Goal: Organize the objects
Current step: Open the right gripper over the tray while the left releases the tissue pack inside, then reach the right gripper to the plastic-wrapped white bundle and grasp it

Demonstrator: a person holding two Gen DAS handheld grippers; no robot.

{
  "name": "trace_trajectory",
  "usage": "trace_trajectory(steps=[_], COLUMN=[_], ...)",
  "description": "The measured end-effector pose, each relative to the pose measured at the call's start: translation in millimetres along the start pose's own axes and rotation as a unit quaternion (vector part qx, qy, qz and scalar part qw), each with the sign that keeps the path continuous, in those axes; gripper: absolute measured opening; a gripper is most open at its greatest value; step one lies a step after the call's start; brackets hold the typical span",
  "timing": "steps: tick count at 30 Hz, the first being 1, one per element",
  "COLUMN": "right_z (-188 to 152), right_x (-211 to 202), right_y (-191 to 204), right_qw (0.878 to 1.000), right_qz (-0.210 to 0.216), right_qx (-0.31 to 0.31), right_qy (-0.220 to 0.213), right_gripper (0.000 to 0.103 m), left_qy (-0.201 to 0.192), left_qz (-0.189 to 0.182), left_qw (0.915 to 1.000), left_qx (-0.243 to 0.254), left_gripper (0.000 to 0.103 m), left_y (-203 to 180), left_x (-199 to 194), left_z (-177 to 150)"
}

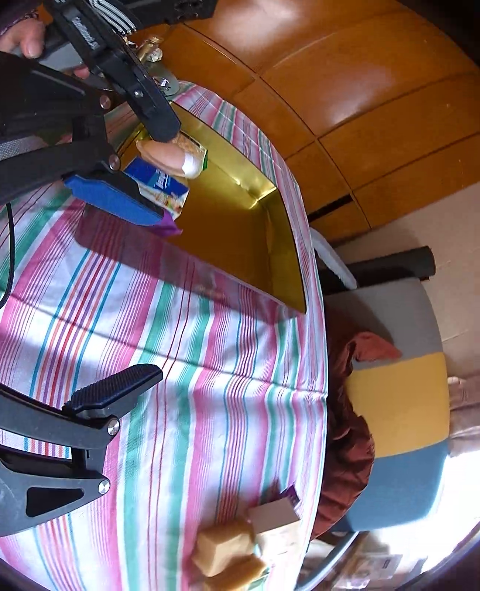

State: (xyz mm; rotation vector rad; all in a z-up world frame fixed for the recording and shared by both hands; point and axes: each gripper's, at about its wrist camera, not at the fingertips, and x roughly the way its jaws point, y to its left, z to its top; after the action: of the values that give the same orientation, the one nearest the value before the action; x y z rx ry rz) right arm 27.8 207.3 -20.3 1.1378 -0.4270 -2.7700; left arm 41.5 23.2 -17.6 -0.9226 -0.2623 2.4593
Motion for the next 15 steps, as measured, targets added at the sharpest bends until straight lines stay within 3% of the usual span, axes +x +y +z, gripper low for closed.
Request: trace_trajectory(steps=[8,15], right_z=[-8,-15], right_x=[-6,-27], right_y=[-32,-96], right_qw=[0.999,0.994], right_qz=[-0.035,-0.094], right_qx=[0.014,0.050], right_qy=[0.010,0.028], right_gripper=[0.079,0.079], left_qy=[0.006,0.020], left_qz=[-0.029,-0.051], left_qw=[0.9990,0.9970], left_qx=[0.035,0.054], left_gripper=[0.062,0.062], left_y=[-25,-47], left_x=[-1,1], left_z=[-5,-10])
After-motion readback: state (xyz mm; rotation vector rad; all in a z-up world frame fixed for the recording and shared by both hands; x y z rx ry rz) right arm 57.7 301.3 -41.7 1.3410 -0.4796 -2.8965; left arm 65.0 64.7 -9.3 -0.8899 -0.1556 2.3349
